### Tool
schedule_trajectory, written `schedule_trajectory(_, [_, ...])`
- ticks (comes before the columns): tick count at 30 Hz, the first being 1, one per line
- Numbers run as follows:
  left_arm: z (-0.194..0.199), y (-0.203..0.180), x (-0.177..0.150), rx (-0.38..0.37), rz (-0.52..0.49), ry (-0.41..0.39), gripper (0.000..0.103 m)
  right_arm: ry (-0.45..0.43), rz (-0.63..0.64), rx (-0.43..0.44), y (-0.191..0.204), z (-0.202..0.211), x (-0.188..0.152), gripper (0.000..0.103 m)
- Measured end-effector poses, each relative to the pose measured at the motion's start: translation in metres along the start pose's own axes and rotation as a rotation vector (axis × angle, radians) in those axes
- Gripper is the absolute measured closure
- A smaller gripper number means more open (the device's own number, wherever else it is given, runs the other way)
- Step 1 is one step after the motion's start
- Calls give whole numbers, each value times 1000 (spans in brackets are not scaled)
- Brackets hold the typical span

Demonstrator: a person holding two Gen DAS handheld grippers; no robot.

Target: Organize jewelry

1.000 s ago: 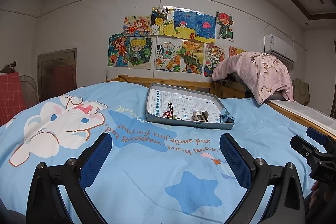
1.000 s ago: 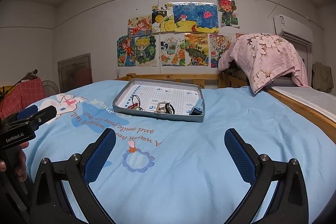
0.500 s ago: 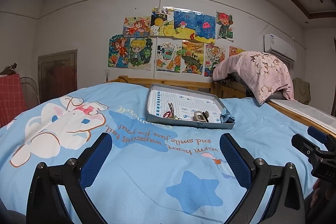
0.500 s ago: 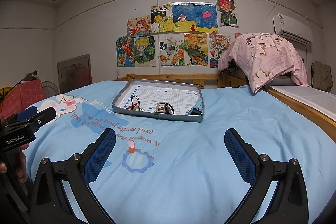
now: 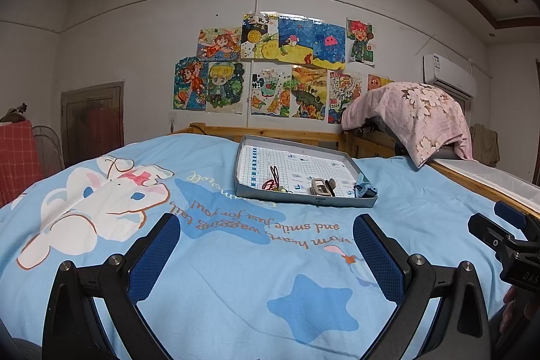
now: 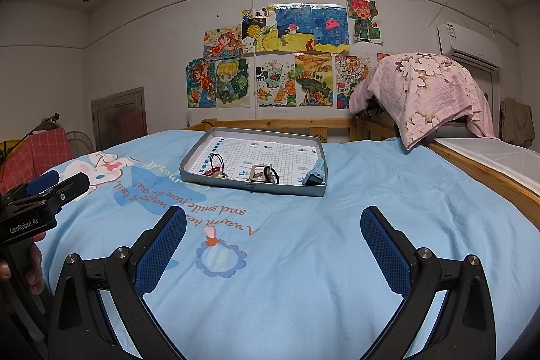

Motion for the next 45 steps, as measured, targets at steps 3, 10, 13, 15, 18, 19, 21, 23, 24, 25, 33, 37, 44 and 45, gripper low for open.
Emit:
schedule_trajectory(3, [0,0,0,2,1,2,0,1,1,-1,0,0,0,2])
schedule_trajectory(10, [1,-1,0,1,-1,0,0,0,0,1,0,0,0,2])
schedule_trajectory(13, [0,-1,0,2,-1,0,0,0,0,-1,-1,0,0,2])
schedule_trajectory(15, [1,-1,0,1,1,1,0,-1,0,-1,-1,0,0,2])
schedule_trajectory(18, [1,-1,0,1,-1,1,0,-1,0,-1,-1,0,0,2])
schedule_trajectory(19, [1,-1,0,1,-1,0,0,-1,1,-1,-1,0,0,2])
schedule_trajectory(21, [1,-1,0,1,-1,-1,0,-1,1,-1,-1,0,0,2])
schedule_trajectory(23, [0,-1,0,1,-2,-1,0,-1,1,-1,-1,0,0,2])
schedule_trajectory(24, [1,-1,0,0,0,0,0,-1,1,-1,-1,0,0,2])
schedule_trajectory(25, [1,-1,0,0,0,1,0,-1,1,-1,-1,0,0,2])
schedule_trajectory(33, [-1,1,-2,-2,1,3,0,-3,0,-2,-3,0,1,2])
schedule_trajectory(37, [-1,0,-2,-1,2,5,0,-4,0,-3,-3,0,1,2])
schedule_trajectory(44, [-1,0,-2,-1,0,4,0,-5,0,-3,-5,0,2,2])
schedule_trajectory(45, [-1,0,-2,-2,1,5,0,-5,0,-3,-6,-1,2,2])
Point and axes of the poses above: each gripper's, at about its wrist camera, not at the fingertips, and z roughly against the way its jaws point, y to its left, x to its top, the point moved 5 cm from there along -z, roughly the way its jaws point, and after that the axes turned 15 degrees about -y, right-handed, at the moved point
